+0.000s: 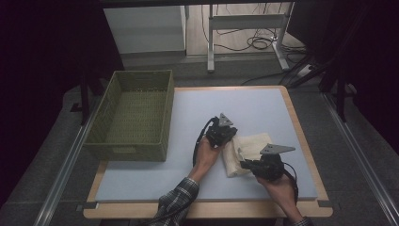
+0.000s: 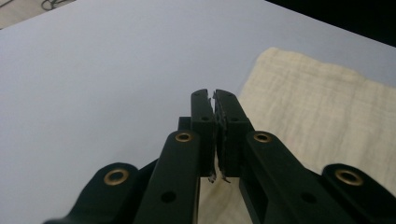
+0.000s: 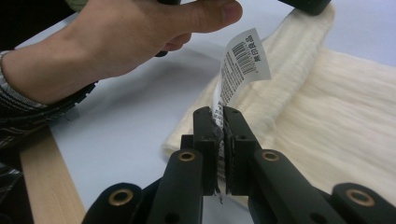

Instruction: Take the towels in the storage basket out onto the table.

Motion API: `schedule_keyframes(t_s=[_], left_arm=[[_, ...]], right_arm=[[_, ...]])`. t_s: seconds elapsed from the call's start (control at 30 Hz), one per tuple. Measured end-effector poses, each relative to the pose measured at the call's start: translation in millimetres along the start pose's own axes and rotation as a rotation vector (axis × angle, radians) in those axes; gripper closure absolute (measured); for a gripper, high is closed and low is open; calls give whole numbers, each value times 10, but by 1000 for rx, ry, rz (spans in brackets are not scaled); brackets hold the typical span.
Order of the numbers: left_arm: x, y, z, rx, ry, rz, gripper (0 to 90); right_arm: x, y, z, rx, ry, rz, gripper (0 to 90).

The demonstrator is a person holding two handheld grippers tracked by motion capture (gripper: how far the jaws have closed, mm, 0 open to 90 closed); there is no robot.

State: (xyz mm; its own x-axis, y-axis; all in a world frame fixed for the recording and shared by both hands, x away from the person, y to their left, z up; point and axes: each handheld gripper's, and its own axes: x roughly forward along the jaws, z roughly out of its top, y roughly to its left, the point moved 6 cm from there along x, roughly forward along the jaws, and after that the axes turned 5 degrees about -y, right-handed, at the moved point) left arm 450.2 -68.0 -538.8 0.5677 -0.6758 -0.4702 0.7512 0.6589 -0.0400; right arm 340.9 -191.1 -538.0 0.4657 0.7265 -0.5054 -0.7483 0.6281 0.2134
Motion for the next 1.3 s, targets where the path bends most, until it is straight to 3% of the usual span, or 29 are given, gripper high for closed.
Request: schedule_keyframes(t_s=[0.5,0.77,0.97,1.07,1.13,1.3], left_arm=[[461,-274,306,71,25,-60,870],[682,-331,315,80,63,-57,868],[782,-346,337,65,69,-60,857],[804,-363,368,44,53,-65,796],[802,-374,392,32,45,-66,694],[732,-360,448,56,40,-26,502]], right_arm=[[-395,-414,-139,60,-34,-108,852],[-443,-575,-216,86,-25,-144,846],[-466,-678,-222,99,-28,-163,840],[-495,-708,-227,103,-29,-170,831],[-521,-733,-235,97,-29,-189,803],[-642,-825,-264,101,-34,-234,728]])
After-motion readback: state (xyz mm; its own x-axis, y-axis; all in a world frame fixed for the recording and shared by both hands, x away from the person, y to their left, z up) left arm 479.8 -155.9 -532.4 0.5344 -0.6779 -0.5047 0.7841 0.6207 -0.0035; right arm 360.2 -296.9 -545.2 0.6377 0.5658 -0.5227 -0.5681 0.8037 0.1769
